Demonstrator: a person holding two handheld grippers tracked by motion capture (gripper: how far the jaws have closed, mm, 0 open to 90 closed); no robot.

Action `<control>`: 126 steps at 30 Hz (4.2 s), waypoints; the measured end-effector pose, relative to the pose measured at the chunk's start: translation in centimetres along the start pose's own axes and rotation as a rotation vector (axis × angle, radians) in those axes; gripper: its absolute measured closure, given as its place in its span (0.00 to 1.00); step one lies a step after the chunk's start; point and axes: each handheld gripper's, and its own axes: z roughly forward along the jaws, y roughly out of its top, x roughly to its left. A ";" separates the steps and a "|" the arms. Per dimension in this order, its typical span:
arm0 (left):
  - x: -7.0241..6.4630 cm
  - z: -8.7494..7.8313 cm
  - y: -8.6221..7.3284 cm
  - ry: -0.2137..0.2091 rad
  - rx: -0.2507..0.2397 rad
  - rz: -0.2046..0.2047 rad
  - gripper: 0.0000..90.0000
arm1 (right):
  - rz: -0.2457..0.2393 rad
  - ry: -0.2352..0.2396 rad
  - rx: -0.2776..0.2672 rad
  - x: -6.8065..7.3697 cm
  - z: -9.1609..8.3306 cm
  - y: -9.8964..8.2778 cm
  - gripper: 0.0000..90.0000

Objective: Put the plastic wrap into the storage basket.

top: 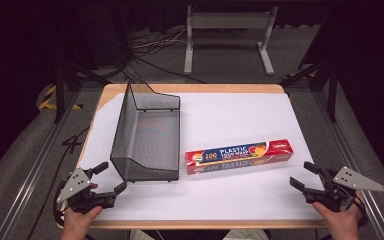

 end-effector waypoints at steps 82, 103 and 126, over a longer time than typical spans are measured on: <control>-0.2 -0.8 -0.9 0.025 0.007 -0.025 0.14 | -0.291 0.362 0.527 1.8 18.6 11.8 0.20; -0.2 -0.6 -1.0 0.020 0.015 -0.026 0.14 | -0.393 0.417 0.685 1.6 21.1 10.7 0.15; -0.2 -0.8 -1.2 0.026 0.017 -0.029 0.14 | -0.451 0.471 0.793 2.2 23.0 8.3 0.16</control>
